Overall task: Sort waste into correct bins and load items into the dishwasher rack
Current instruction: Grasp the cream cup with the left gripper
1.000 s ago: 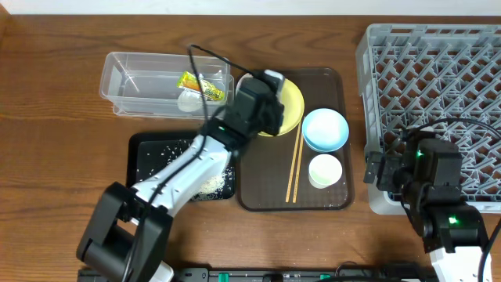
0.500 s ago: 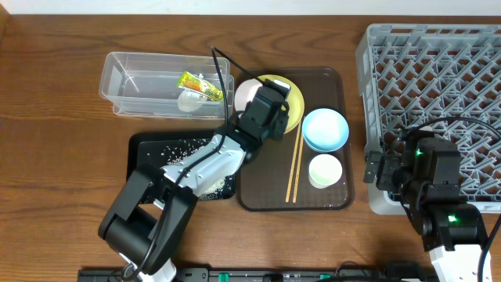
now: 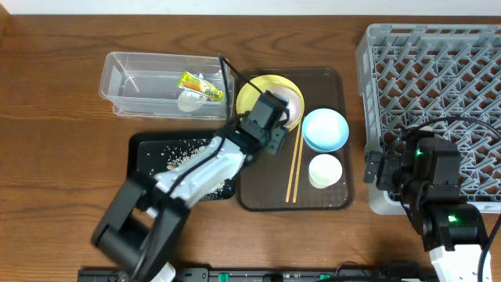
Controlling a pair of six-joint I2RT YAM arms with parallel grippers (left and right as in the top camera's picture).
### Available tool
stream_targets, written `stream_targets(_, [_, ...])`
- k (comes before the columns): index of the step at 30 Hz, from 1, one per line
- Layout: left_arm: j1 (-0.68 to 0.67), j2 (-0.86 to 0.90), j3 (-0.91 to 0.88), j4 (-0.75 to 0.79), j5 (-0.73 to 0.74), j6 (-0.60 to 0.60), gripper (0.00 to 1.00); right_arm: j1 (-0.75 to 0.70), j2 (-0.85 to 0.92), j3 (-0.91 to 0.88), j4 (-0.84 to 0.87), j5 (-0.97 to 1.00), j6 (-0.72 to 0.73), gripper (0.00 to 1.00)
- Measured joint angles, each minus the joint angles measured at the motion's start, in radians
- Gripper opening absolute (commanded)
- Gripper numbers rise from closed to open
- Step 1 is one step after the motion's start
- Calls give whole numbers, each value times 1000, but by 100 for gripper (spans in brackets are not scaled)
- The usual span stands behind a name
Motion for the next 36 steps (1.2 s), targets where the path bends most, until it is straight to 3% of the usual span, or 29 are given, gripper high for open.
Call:
stream_targets(3, [0,-105,0,-76,39,-1,70,0,0,2,1,0,0,99])
stream_targets(9, [-2,-253,11,-94,282,-29,69,0,0,2,1,0,0,99])
stream_targets(22, [-128,-86,14,-97,419,-229,68,0,0,2,0,0,0,99])
stream_targets(24, [-151,-58,14,-97,422,-235,62,0,0,2,0,0,0,99])
stream_targets(32, [-172,25,13,-101,431,-262,13,0,0,2,0,0,0,99])
stream_targets(36, [-136,21,13,-116,438,-259,6,0,0,2,1,0,0,99])
